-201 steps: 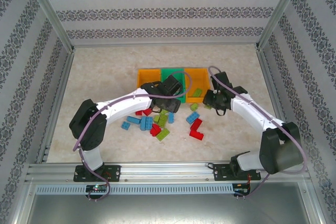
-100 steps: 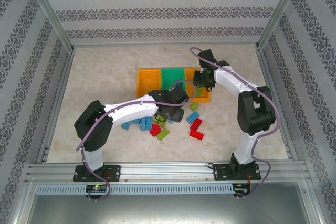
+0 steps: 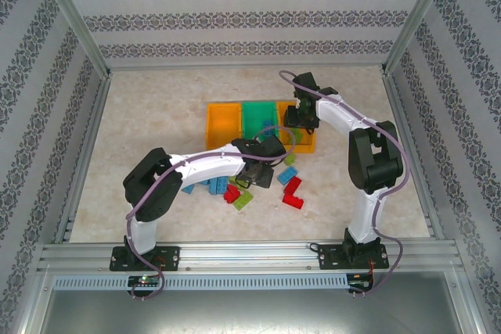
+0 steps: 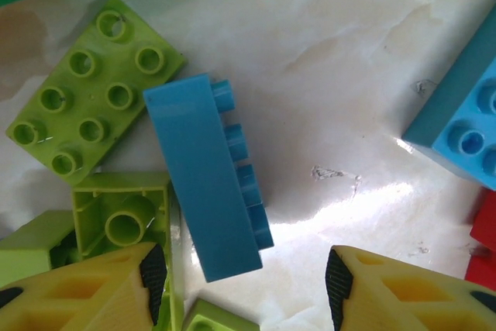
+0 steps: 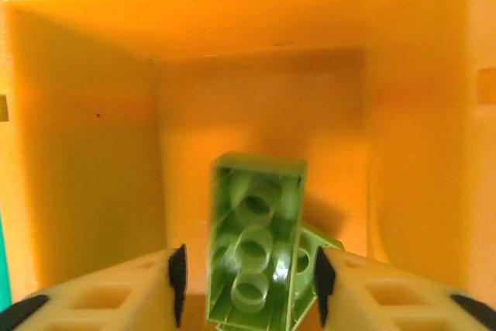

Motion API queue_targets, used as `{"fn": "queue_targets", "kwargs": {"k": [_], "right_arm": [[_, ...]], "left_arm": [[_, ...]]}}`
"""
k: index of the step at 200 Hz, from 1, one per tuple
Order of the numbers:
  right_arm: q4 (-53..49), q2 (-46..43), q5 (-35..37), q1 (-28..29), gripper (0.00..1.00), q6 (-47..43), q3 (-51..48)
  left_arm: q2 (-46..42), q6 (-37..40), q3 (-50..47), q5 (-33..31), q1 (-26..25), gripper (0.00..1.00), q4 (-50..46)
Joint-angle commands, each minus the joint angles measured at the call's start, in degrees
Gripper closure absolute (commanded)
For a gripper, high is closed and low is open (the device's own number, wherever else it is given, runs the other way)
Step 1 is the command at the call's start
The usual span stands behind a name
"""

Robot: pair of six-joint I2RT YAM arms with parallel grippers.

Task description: Sort the legos into containers by color

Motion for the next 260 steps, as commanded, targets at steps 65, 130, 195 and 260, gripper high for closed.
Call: {"fn": "queue_targets", "kwargs": {"k": [65,130,195,260], "right_arm": [[2.1,-8.6,-1.8,-0.4,0.32,1.9,-4.7],[2.6,-15.1,-1.5,-1.5,0.31,2.6,-9.4],[2.3,-21.7,0.0,-1.7,0.29,3.1,-17.1],[6.1,-30.1,-3.5,-0.2,0.32,-0.4,-26.4]], "left_arm": [[4.6,-1.5,3.9,-2.2,-0.9,0.51,-2.7],[7.3,-0.5,5.4,-1.9,-0.9,0.70,-2.7],[5.8,0.4,4.2,-3.0,-1.0,0.87,-2.5],[-0.8,1.2,4.0,-5.0,-1.7,0.86,-3.2]]}}
